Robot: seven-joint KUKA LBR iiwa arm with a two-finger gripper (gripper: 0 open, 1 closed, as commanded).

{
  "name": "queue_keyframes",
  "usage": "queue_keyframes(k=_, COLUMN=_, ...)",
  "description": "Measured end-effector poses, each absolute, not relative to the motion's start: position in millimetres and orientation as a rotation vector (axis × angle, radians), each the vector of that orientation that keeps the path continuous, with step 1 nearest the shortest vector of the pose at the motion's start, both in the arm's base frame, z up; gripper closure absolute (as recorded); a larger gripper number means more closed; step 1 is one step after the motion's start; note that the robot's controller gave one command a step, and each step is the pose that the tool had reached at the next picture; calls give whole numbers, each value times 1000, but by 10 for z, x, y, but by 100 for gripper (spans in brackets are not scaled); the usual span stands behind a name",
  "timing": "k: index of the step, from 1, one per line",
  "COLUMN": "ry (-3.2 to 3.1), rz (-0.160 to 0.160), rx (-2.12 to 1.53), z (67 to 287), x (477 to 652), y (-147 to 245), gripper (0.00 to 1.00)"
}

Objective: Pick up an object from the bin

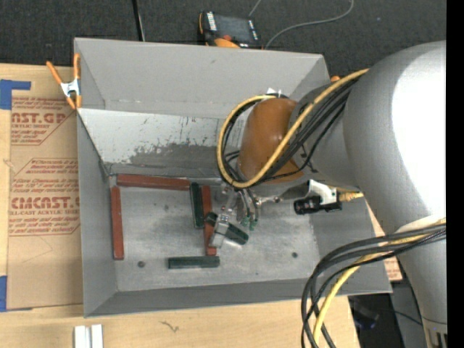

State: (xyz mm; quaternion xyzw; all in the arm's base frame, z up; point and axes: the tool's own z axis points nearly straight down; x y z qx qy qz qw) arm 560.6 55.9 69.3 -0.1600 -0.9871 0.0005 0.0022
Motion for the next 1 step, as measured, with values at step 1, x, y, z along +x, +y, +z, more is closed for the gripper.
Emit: queue_keyframes(k=1, ry=-3039, rz=-1, rx=-800, z=1002, x=5512, y=526, gripper=0)
